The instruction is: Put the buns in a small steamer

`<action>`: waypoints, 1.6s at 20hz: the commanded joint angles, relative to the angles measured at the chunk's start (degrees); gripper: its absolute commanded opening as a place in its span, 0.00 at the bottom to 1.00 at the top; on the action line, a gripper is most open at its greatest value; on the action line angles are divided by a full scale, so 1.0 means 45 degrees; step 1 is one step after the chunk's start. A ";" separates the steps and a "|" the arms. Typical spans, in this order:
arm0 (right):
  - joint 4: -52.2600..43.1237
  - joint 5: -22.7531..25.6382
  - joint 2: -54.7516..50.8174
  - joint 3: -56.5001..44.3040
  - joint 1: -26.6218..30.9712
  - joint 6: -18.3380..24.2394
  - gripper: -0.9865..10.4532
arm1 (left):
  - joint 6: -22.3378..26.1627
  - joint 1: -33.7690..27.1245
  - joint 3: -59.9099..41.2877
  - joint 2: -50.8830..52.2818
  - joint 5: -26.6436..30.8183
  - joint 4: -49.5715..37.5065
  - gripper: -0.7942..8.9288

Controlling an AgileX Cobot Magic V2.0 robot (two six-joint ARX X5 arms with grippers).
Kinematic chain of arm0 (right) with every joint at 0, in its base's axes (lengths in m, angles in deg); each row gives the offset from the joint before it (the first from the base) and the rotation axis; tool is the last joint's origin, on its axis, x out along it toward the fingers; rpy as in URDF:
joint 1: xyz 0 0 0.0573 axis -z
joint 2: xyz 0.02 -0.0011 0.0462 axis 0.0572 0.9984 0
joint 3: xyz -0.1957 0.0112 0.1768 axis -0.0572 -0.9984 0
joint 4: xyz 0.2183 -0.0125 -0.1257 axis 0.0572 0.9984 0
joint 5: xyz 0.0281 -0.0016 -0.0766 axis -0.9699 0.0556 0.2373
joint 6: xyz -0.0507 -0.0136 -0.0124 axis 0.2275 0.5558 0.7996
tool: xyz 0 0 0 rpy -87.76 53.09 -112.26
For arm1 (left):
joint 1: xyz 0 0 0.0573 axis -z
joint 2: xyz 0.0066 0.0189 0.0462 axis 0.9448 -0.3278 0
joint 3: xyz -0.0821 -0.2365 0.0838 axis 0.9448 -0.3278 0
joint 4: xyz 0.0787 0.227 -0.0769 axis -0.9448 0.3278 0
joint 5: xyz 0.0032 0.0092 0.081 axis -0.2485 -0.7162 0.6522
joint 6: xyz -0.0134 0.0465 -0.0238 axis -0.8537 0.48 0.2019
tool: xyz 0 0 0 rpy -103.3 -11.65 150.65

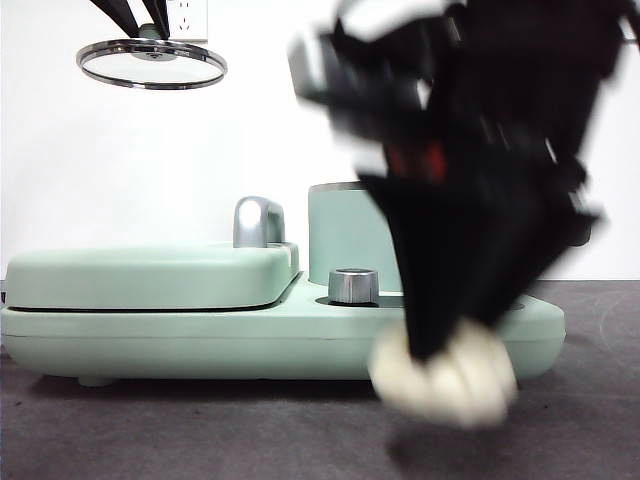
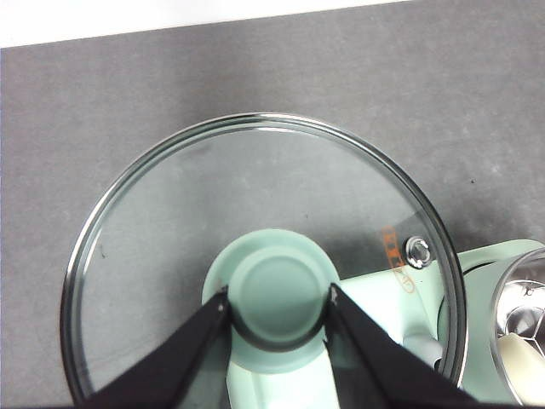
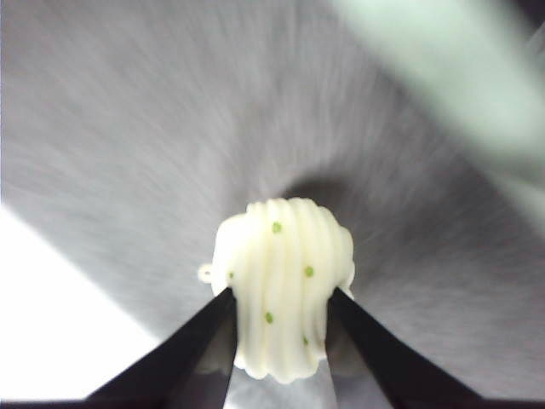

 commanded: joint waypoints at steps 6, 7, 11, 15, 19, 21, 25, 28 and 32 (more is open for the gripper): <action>0.3823 -0.0010 0.0612 0.5940 0.2599 0.2069 0.21 | -0.0102 0.0053 0.0476 0.0068 -0.0024 0.0019 0.19; 0.4085 -0.0010 0.0976 0.6737 0.3172 0.2429 0.21 | -0.0097 0.0053 0.0476 0.0068 -0.0024 0.0019 0.19; 0.4605 -0.0015 0.3031 0.9627 0.5008 0.3517 0.21 | -0.0102 0.0053 0.0476 0.0068 -0.0024 0.0019 0.19; 0.4527 -0.0019 0.4959 1.1205 0.5853 0.4133 0.21 | -0.0097 0.0102 0.0476 0.0068 -0.0024 0.0024 0.19; 0.3915 -0.0019 0.6290 1.1322 0.6251 0.4328 0.21 | -0.0097 0.0112 0.0476 0.0068 -0.0024 0.0024 0.19; 0.3871 -0.0029 0.6776 1.1322 0.6305 0.4405 0.21 | -0.0097 0.0112 0.0476 0.0068 -0.0024 0.0019 0.19; 0.3827 -0.0024 0.7402 1.1322 0.6377 0.4503 0.21 | -0.0102 0.0112 0.0476 0.0068 -0.0024 0.0024 0.19; 0.3808 -0.0019 0.7514 1.1322 0.6387 0.4503 0.25 | -0.0097 0.0112 0.0476 0.0068 -0.0024 0.0024 0.19; 0.3653 -0.0010 0.7504 1.1322 0.6421 0.4546 0.32 | -0.0102 0.0112 0.0476 0.0068 -0.0024 0.0029 0.19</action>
